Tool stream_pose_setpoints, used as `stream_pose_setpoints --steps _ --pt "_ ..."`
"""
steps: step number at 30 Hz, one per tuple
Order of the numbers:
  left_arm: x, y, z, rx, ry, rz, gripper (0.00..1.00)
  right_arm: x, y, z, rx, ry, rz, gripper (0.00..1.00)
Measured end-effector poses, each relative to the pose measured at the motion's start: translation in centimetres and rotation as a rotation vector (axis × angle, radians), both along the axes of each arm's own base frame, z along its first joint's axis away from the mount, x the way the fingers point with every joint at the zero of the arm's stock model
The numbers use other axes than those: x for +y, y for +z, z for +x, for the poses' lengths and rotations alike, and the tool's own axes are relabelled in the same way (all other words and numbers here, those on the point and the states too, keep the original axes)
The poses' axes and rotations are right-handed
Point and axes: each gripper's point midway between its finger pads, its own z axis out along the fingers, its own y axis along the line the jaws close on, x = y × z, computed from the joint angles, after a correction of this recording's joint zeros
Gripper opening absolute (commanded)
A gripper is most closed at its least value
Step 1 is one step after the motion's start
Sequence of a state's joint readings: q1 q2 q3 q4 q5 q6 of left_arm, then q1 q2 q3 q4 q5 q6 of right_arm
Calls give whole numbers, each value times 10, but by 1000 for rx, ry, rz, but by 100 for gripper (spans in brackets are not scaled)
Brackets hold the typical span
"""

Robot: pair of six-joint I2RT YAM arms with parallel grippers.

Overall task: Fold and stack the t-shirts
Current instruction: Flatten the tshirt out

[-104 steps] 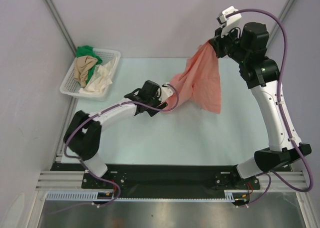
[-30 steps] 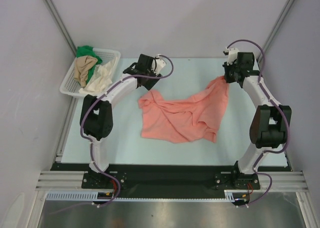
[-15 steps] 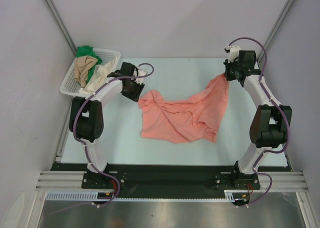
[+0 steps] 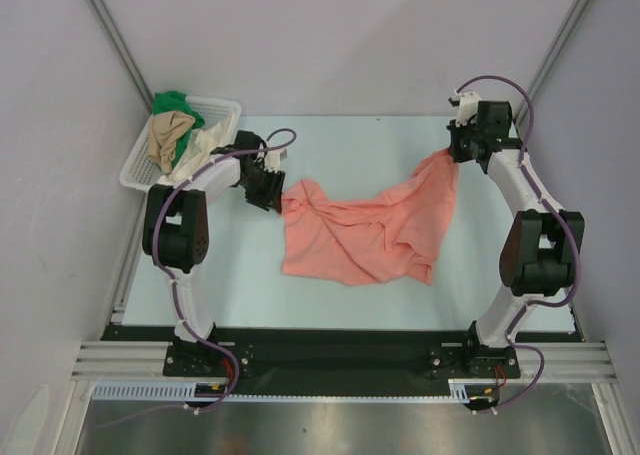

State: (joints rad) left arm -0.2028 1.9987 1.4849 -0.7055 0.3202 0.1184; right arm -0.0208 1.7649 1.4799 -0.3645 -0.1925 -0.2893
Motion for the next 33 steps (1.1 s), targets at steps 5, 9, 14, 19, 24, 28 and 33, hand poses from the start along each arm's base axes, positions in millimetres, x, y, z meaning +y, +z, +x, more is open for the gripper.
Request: stream_pose_setpoints --steps 5,9,14,19,24,28,33 --pt "-6 -12 0 41 -2 -28 46 0 1 -1 0 2 -3 0" --pt "-9 -22 -2 76 -5 -43 46 0 1 -1 0 2 -4 0" --pt "-12 -22 2 79 -9 -55 45 0 2 -2 -1 2 -4 0" --pt "-16 -22 14 67 -10 -65 28 -1 3 -3 -5 7 -10 0" --pt "-16 -24 14 70 -11 -64 5 -1 5 -6 -9 10 -16 0" --pt "-16 -24 14 69 -12 -63 0 -1 6 -10 -10 10 -16 0" --pt "-17 -23 13 71 -12 -69 66 -1 7 -12 -12 10 -16 0"
